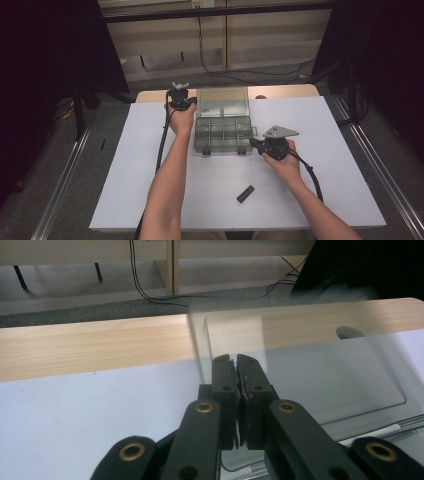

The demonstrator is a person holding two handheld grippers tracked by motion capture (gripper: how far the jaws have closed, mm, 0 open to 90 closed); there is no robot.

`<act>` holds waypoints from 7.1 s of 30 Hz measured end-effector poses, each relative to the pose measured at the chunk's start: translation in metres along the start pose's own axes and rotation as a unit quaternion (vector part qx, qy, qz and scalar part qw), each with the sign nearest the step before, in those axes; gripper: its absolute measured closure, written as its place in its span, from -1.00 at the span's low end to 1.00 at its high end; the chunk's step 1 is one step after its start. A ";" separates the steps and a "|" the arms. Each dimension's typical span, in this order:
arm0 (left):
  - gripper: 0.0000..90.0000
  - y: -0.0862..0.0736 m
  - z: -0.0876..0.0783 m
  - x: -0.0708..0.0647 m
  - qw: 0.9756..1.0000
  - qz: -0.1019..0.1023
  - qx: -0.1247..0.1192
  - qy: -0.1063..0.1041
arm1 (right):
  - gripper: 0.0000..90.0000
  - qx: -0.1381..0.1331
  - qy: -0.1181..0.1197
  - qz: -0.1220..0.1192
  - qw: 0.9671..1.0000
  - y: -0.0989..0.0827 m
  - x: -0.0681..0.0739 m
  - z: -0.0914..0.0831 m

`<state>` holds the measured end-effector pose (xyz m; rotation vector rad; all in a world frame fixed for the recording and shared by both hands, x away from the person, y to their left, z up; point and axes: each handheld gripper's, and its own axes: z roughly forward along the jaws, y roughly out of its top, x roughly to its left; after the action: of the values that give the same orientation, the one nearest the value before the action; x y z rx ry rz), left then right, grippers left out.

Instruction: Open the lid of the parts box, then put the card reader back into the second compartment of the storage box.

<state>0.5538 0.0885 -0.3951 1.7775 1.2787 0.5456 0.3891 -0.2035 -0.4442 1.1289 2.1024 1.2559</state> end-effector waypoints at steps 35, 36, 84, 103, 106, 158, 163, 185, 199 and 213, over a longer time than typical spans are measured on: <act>-0.08 -0.038 -0.072 -0.005 0.993 0.012 0.004 -0.121 | 0.37 -0.045 0.037 0.032 0.998 -0.002 -0.002 -0.022; -0.12 -0.039 -0.075 -0.006 0.992 0.013 0.004 -0.123 | 0.33 -0.043 0.039 0.034 0.998 -0.003 -0.002 -0.024; -0.73 -0.083 -0.107 -0.060 0.971 0.104 0.040 -0.210 | -0.74 -0.021 0.035 0.028 0.999 -0.033 -0.003 -0.080; -0.77 -0.095 -0.109 -0.076 0.962 0.122 0.062 -0.235 | -0.78 -0.020 0.019 0.032 0.999 -0.048 -0.010 -0.098; -0.77 -0.096 -0.109 -0.079 0.961 0.125 0.063 -0.237 | -0.78 -0.025 0.016 0.035 0.999 -0.048 -0.012 -0.101; -0.78 -0.137 -0.112 -0.133 0.925 0.192 0.129 -0.301 | -0.81 -0.032 0.012 0.034 0.999 -0.054 -0.013 -0.104; -0.68 -0.140 -0.111 -0.137 0.923 0.196 0.137 -0.302 | -0.81 -0.033 0.013 0.035 0.999 -0.054 -0.013 -0.105; 0.11 -0.151 -0.114 -0.153 0.902 0.225 0.175 -0.325 | -0.80 -0.036 0.010 0.033 0.999 -0.053 -0.013 -0.105; 0.37 -0.155 -0.113 -0.158 0.896 0.229 0.191 -0.329 | -0.80 -0.035 0.012 0.031 0.999 -0.052 -0.011 -0.106; 0.63 -0.155 -0.114 -0.162 0.903 0.226 0.202 -0.306 | -0.80 -0.039 0.015 0.032 0.999 -0.052 -0.011 -0.106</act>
<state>0.3228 0.0006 -0.4426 2.3619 0.5560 -0.0702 0.2988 -0.2792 -0.4377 1.1587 2.0354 1.3796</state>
